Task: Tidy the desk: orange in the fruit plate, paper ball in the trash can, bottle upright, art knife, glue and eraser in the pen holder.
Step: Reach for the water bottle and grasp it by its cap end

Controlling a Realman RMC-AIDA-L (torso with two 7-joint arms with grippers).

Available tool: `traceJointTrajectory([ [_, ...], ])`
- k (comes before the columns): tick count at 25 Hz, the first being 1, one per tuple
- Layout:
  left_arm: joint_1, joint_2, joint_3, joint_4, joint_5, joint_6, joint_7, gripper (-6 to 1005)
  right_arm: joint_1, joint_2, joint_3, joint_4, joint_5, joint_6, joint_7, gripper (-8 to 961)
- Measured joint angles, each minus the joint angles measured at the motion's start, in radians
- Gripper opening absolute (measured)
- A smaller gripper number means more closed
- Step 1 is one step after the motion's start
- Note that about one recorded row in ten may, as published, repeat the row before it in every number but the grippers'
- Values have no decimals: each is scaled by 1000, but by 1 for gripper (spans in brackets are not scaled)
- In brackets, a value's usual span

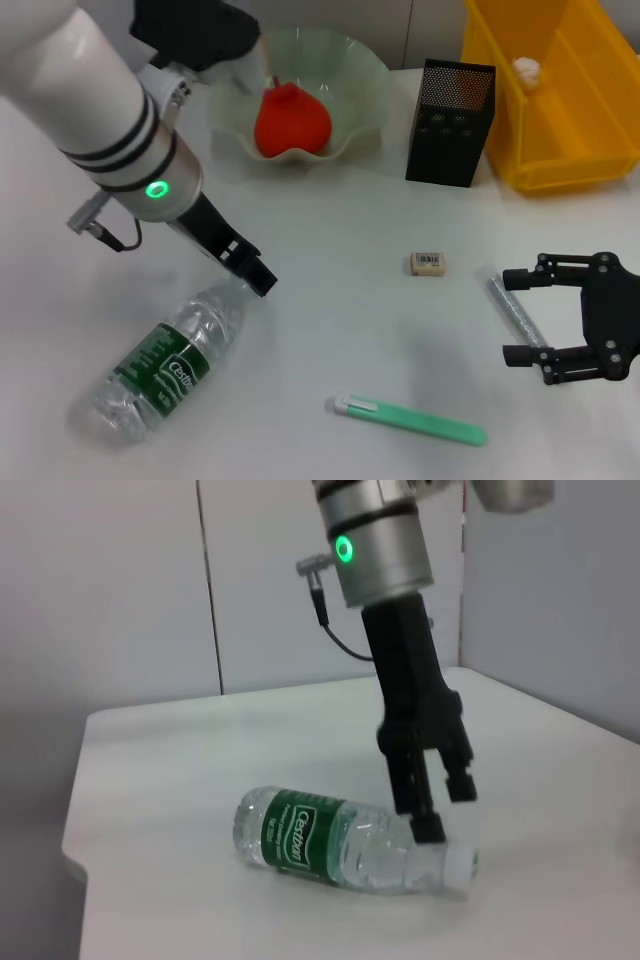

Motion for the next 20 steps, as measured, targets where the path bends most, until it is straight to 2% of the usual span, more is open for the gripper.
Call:
traceJointTrajectory([
  [8,-14,0,55,-88,-11,-111,-4,850,6,4,-2,4,0,-5,0,793],
  [20,-4,0,94,-126,-9,-144,6,849,10,12,-3,21,0,5,-14,794],
])
